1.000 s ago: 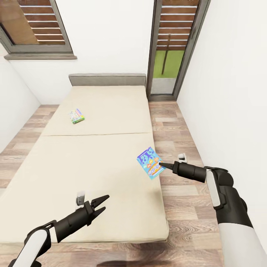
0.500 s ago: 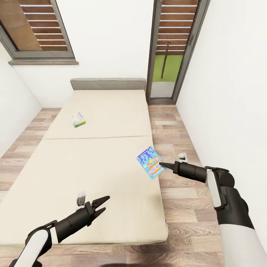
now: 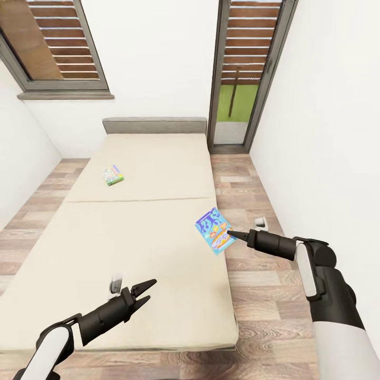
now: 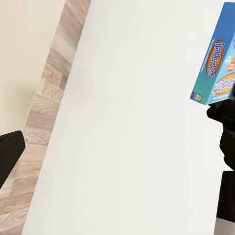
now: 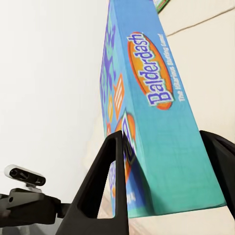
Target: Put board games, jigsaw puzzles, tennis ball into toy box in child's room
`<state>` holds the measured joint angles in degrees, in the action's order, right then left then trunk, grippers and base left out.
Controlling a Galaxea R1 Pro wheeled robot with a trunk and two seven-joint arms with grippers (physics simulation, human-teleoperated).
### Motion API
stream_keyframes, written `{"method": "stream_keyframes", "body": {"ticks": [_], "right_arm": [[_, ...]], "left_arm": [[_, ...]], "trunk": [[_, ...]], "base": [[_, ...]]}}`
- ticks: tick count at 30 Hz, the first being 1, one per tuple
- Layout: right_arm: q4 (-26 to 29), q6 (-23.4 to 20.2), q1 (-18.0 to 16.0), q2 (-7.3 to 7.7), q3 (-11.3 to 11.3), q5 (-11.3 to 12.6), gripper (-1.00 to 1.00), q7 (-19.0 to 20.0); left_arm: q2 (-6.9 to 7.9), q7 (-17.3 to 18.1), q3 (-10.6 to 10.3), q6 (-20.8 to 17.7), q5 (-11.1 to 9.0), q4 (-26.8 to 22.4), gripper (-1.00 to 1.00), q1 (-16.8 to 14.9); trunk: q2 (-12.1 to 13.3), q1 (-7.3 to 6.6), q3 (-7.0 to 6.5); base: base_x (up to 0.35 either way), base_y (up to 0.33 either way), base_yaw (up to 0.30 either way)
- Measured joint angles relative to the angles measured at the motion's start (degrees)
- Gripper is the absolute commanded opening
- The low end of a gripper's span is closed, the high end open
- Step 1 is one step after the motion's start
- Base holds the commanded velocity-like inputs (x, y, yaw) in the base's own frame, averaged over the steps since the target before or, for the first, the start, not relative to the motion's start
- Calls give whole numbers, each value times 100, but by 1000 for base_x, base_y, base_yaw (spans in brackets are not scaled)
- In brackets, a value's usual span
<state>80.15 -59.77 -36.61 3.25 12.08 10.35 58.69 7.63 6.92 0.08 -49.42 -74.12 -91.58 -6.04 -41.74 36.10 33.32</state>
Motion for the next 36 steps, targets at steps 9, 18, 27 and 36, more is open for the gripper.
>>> {"method": "stream_keyframes", "body": {"ticks": [9,18,27,36], "right_arm": [[21,1,7,5,7,-3,-100,-3],[26,1,8,7,9,-3,-100,-4],[27,1,8,17,12,0,-100,-4],[47,1,9,37,23,5,-100,-1]], "left_arm": [[-4,-3,0,0,4,7,100,0],[-9,-5,-11,-2,6,9,100,0],[-11,-3,-33,-4,6,10,100,-4],[-17,-8,-44,-4,22,10,100,-7]], "trunk": [[362,-198,-245],[723,-396,-490],[1085,-594,-735],[1447,-792,-981]], "base": [[0,0,0],[0,0,0],[0,0,0],[0,0,0]]}}
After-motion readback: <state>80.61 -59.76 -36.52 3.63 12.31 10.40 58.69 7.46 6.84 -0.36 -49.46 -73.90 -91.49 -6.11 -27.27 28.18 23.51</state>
